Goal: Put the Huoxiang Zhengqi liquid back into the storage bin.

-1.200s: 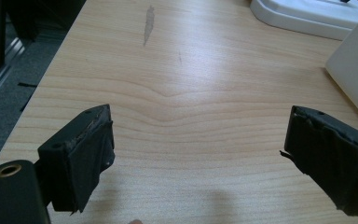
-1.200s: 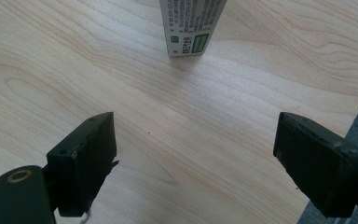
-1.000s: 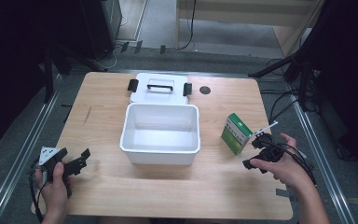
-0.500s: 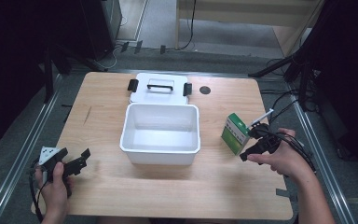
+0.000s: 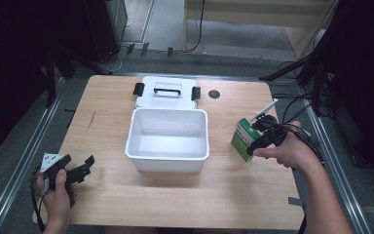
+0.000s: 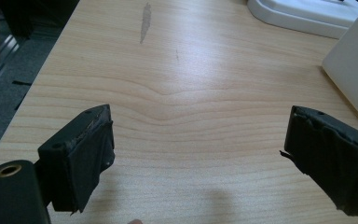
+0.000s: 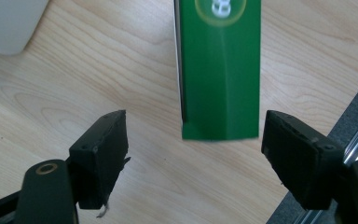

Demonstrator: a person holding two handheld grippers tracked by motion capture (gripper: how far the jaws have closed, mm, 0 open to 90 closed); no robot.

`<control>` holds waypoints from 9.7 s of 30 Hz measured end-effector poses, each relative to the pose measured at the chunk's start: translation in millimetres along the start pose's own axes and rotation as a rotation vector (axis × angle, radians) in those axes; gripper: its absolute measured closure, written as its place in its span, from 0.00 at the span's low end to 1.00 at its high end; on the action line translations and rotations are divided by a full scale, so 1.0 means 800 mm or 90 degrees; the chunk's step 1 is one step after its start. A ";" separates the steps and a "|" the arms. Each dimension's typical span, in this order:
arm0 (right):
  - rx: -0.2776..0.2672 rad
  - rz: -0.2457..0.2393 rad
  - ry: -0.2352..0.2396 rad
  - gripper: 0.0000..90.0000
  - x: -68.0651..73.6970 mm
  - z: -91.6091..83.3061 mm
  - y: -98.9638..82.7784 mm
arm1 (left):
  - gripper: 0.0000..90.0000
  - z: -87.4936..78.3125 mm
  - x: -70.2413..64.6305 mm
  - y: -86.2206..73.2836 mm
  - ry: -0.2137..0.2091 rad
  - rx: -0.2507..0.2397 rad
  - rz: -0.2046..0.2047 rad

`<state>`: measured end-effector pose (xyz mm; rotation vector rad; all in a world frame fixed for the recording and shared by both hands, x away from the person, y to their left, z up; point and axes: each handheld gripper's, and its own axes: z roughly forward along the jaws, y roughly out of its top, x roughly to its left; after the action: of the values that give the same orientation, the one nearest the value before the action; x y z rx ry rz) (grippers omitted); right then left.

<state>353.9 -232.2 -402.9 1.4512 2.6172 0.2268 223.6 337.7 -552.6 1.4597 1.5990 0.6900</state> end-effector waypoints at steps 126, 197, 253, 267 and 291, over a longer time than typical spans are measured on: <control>-0.059 -0.432 0.039 0.72 0.096 -0.161 0.107 | 0.10 0.002 0.002 0.001 -0.018 0.007 -0.007; -0.064 -0.619 0.048 0.71 0.179 -0.099 0.158 | 0.10 0.003 0.002 0.001 -0.023 0.013 -0.011; -0.020 -0.636 0.074 0.71 0.184 -0.005 0.158 | 0.10 0.003 0.003 0.001 -0.024 0.012 -0.012; 0.000 -0.638 0.074 0.71 0.187 0.013 0.159 | 0.10 0.003 0.003 0.001 -0.024 0.011 -0.013; -0.034 -0.592 0.090 0.46 0.179 -0.011 0.154 | 0.10 0.003 0.002 0.001 -0.022 0.013 -0.011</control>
<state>378.9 -46.7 -377.1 0.1017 3.0278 0.2777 226.1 339.3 -553.3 1.4633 1.5937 0.6373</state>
